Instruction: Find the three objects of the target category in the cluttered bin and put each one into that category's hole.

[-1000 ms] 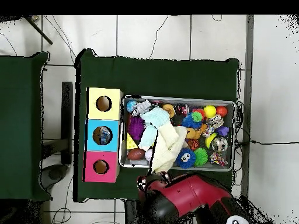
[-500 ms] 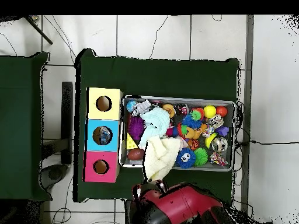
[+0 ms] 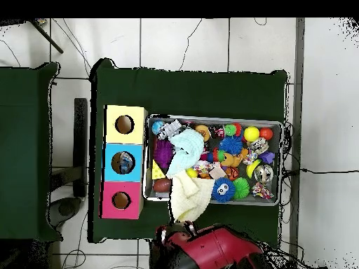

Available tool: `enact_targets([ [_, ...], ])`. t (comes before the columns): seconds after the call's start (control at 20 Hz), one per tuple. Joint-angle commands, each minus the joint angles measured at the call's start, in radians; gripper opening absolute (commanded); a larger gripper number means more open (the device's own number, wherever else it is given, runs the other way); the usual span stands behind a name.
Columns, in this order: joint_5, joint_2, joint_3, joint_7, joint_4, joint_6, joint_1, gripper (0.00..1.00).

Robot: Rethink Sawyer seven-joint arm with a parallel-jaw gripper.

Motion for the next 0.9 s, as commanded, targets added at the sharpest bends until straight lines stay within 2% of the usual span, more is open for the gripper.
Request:
enact_targets([
  [0.05,0.071,-0.022,-0.029,0.125,0.011,-0.012,0.007,0.00],
  [0.3,0.114,-0.051,-0.012,0.099,0.023,0.006,0.005,0.00],
  [0.9,0.164,-0.084,0.006,0.059,0.043,0.028,-0.008,0.00],
])
